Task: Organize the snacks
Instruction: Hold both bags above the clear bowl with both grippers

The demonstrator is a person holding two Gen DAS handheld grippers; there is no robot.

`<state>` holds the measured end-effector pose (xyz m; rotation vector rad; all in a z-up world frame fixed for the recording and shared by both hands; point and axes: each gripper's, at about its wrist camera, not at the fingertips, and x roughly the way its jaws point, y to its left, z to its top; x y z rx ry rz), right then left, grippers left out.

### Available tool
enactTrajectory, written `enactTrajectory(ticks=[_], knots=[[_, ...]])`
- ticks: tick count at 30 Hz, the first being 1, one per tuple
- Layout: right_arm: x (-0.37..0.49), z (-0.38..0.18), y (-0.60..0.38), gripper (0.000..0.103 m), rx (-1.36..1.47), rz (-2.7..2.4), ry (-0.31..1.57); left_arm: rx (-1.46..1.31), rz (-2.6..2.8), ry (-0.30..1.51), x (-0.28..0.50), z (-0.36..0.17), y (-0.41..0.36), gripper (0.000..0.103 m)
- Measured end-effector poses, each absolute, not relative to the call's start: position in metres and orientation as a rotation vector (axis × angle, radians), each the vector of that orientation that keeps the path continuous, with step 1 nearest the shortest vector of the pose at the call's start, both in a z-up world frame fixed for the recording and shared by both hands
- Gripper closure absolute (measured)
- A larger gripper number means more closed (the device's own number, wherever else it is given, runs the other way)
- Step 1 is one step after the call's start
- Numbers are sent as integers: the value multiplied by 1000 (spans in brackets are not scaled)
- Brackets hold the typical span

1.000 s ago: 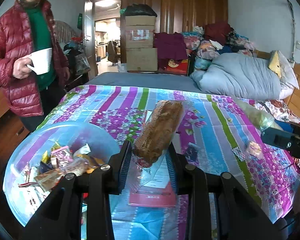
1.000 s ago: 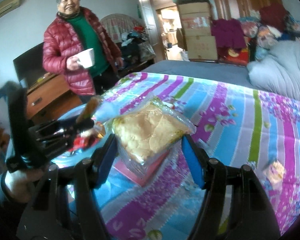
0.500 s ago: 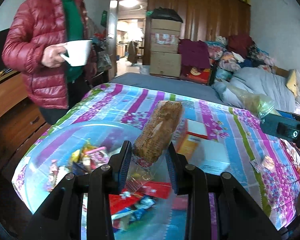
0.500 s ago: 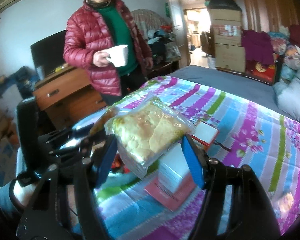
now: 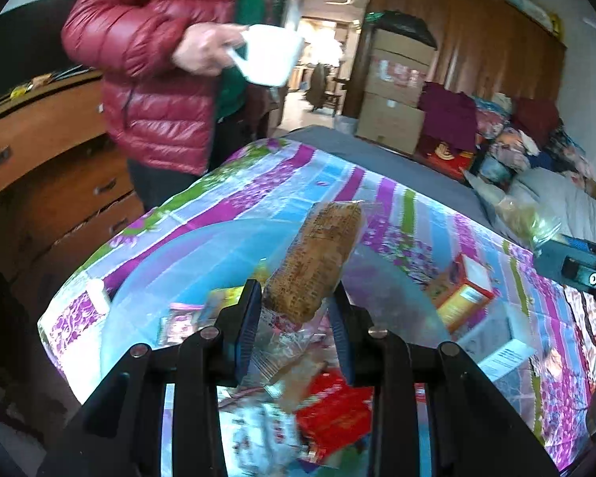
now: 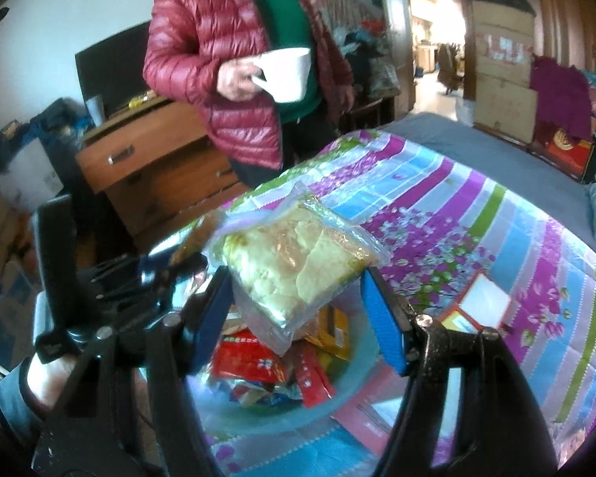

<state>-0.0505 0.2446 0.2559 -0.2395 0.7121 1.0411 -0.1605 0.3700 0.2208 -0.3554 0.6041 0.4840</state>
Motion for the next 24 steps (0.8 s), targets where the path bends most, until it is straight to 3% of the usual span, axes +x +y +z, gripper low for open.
enactTrajectory(ticks=[24], knots=[[-56,244,290,36,-276,1064,776,-368,505,632,-163,208,386,68]])
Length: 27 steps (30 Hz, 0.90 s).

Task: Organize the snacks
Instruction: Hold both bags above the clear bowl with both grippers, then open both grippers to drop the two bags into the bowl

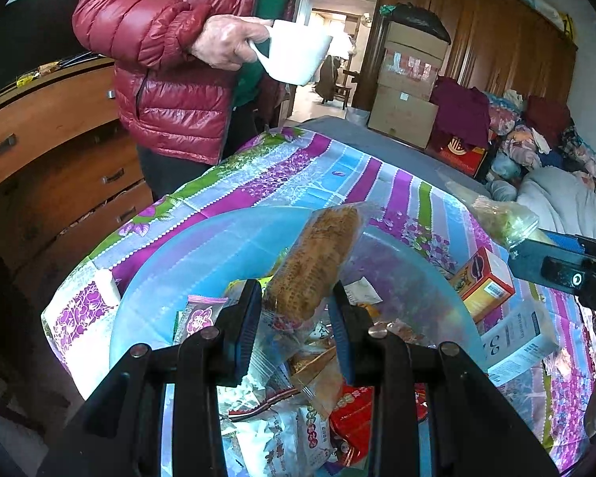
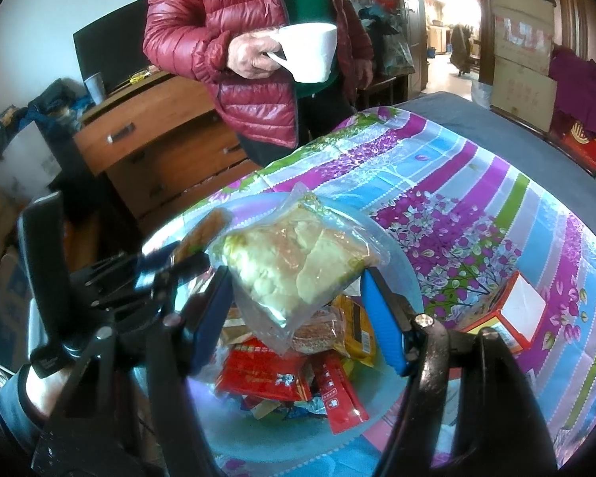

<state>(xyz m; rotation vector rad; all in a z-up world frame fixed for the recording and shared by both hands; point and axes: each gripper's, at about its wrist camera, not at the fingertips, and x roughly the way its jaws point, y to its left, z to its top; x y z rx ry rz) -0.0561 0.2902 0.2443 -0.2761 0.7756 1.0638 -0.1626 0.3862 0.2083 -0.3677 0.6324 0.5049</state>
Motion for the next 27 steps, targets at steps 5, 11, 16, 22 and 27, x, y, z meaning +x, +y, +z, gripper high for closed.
enactTrajectory(ticks=[5,11,16,22,27], knots=[[-55,242,294,36,-275,1065,785,-366,515,638,-161,207,388,68],[-55,242,295,36,-274,1065,783,-365,531,647,-160,204,387,68],[-57,243,300,32,-295,1073,778,-362,544,650,-160,204,387,51],[-68,252,274,19,-223,1066,721,-333,553,628,-162,213,377,27],[-101,241,206,10,-148,1045,627,-210,552,509,-176,241,334,1]])
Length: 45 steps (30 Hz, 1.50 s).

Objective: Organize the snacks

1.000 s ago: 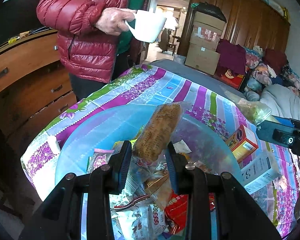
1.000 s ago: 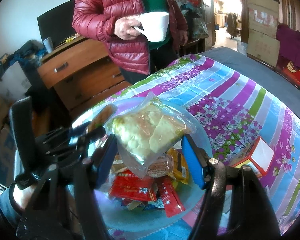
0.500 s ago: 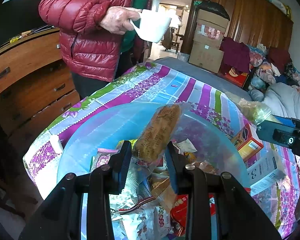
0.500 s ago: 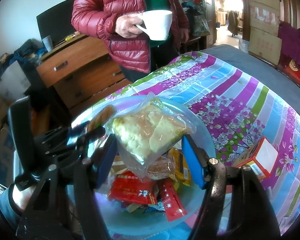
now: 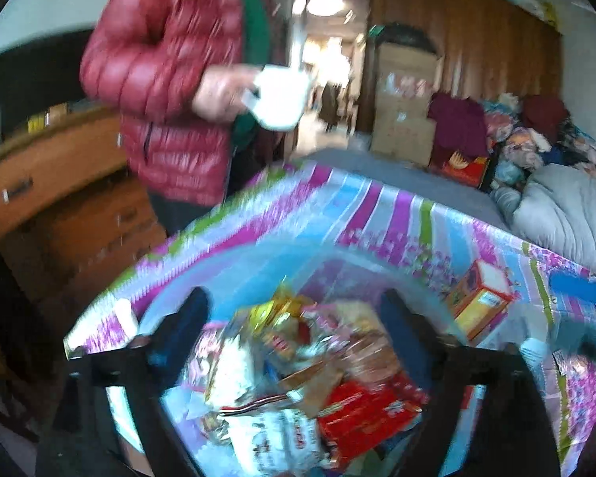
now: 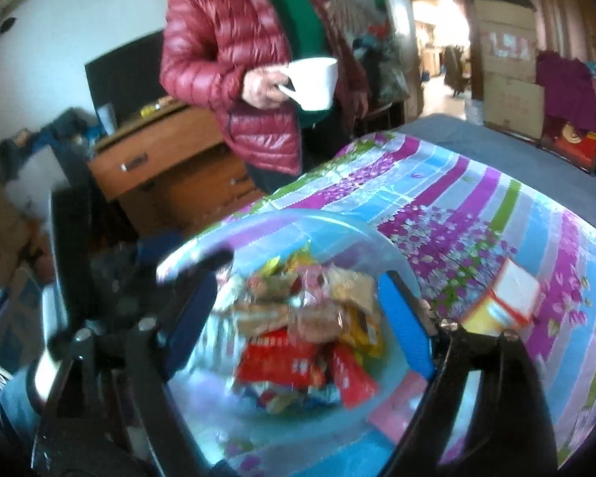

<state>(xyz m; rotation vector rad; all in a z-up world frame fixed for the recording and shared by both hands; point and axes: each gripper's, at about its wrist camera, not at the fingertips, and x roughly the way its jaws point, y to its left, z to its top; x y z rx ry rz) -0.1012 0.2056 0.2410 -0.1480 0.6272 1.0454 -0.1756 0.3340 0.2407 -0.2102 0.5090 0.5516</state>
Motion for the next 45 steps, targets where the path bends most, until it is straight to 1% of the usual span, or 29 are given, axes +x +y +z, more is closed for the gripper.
enactTrajectory(ticks=[2,3,5,8,11,15,17,19,21,24,30,34,37,39,45], knots=[[-116,222,165,7,-153,980,599,-123,543,444,-179,253,301,0],[-117,216,152,7,-150,962,604,-88,538,428,-179,257,286,0],[-121,195,112,7,-132,903,643,-39,525,412,-174,263,250,0],[-121,168,61,7,-133,793,695,-46,390,395,-170,266,204,0],[-116,134,7,7,-114,681,791,-43,252,396,-166,257,156,0],[-109,89,-52,7,-77,558,899,23,91,499,-149,221,91,0],[-101,63,-80,7,-57,499,949,35,4,582,-137,191,63,0],[-93,46,-101,7,-33,452,977,30,-64,684,-123,157,42,0],[-85,36,-116,7,-1,430,992,57,-73,750,-108,127,27,0],[-67,23,-134,7,2,394,999,71,-54,838,-83,86,14,0],[-34,12,-148,7,2,371,986,54,19,945,-42,25,15,0],[-18,4,-147,7,20,357,986,-13,62,979,-24,7,23,0],[-8,-4,-146,7,18,349,992,30,92,964,-16,-2,18,0],[-5,-5,-145,0,9,348,986,8,68,984,-12,-8,17,0],[0,-15,-132,0,-93,296,956,0,61,959,-15,-9,19,0]])
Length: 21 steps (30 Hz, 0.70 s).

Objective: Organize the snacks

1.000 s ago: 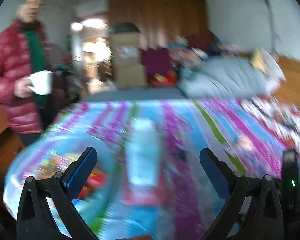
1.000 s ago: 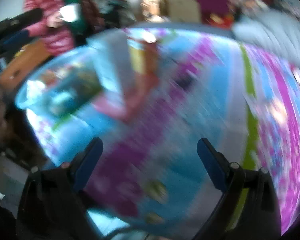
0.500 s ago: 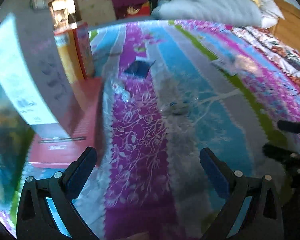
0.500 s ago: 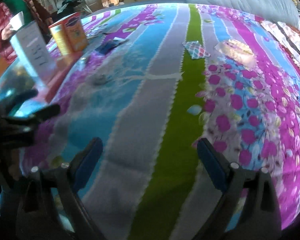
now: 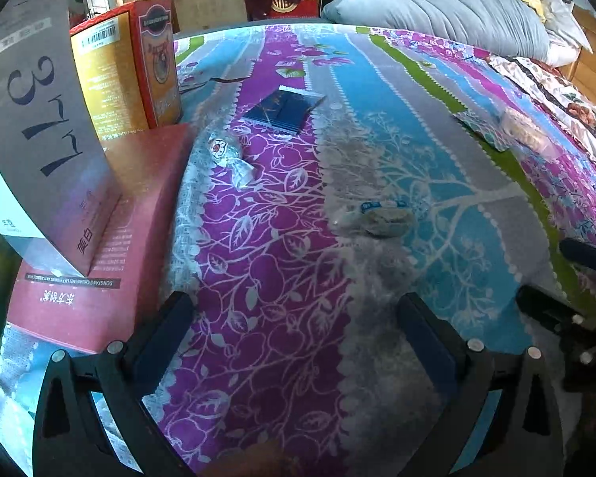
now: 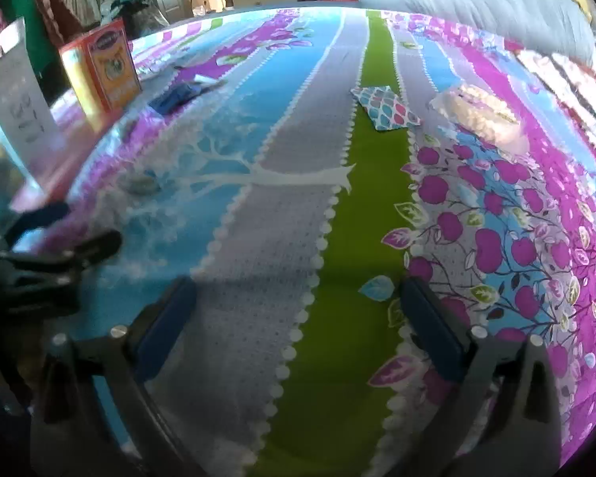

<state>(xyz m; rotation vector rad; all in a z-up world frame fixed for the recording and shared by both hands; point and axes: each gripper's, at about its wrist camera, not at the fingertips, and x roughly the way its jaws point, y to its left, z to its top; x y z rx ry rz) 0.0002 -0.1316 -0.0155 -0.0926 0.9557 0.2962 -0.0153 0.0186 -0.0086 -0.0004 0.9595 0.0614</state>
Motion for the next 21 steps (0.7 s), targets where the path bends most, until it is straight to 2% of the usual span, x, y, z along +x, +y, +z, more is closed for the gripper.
enactTrajectory(ticks=[21], knots=[[-1,-17,-132,0,-90,297,937,3,64,954,-17,-9,19,0]])
